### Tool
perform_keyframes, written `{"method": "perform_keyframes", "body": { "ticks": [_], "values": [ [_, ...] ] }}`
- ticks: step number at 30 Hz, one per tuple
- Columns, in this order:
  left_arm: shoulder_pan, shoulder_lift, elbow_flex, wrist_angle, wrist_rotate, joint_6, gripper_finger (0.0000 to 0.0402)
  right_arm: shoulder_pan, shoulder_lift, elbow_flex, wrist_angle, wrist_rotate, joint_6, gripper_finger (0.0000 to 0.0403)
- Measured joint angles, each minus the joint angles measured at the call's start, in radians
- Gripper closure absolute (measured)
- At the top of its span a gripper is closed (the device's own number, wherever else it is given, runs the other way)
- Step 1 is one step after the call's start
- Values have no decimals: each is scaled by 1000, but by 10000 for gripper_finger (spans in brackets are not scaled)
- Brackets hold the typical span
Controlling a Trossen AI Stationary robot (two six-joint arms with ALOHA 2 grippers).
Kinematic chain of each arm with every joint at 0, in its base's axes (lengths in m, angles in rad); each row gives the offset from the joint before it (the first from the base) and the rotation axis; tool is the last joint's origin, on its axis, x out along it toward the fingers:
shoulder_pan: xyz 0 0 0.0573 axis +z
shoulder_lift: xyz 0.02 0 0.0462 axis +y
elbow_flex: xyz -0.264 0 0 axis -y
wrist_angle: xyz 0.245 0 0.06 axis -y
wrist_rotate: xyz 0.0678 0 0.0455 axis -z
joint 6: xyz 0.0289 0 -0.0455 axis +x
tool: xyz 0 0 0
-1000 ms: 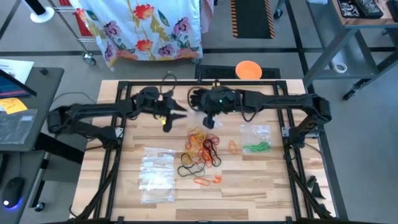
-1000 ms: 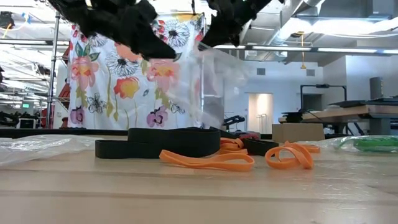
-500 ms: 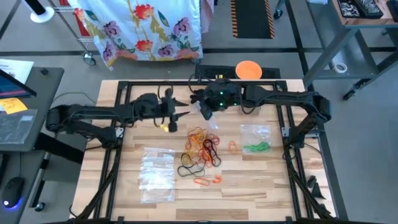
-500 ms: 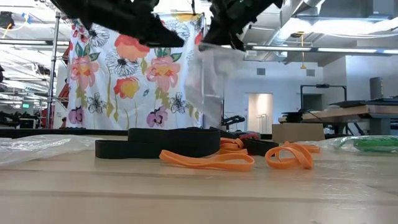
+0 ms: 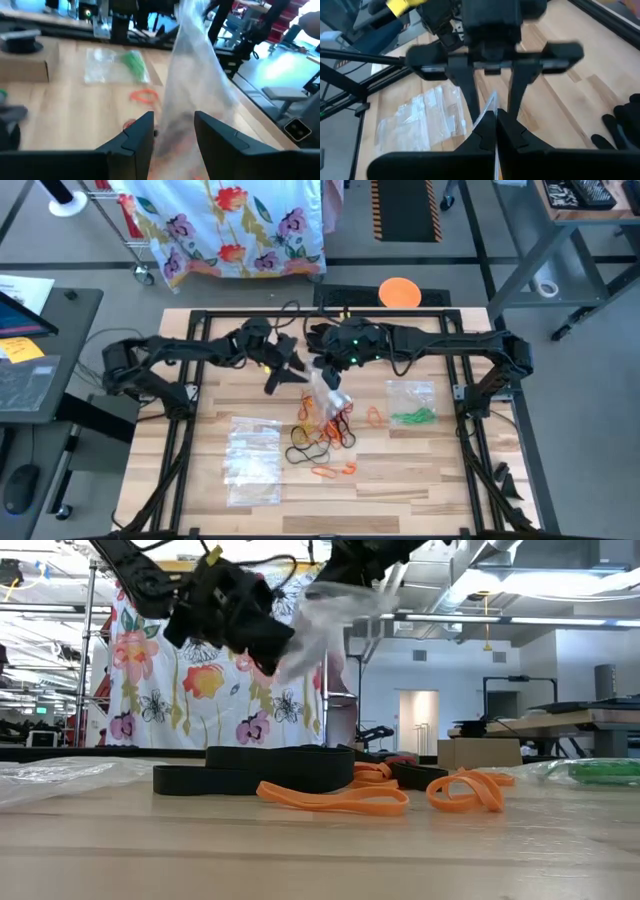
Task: Sort rubber bands
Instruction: Put the orange rubber band into the transparent zip bag
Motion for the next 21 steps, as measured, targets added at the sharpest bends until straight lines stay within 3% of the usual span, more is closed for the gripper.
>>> {"method": "perform_keyframes", "body": {
  "ticks": [3,9,11,16,21],
  "values": [
    [0,35,0,2,14,2,262,0,0,0,4,0,-4,403],
    [-1,87,0,1,170,27,267,-12,0,0,9,6,-23,403],
    [-5,94,0,5,174,37,287,-14,0,0,8,-3,-45,403],
    [-16,94,0,12,255,51,387,-11,0,0,11,-4,-213,387],
    [-43,94,0,46,283,21,400,-11,0,0,29,-4,-409,355]
  ]
}}
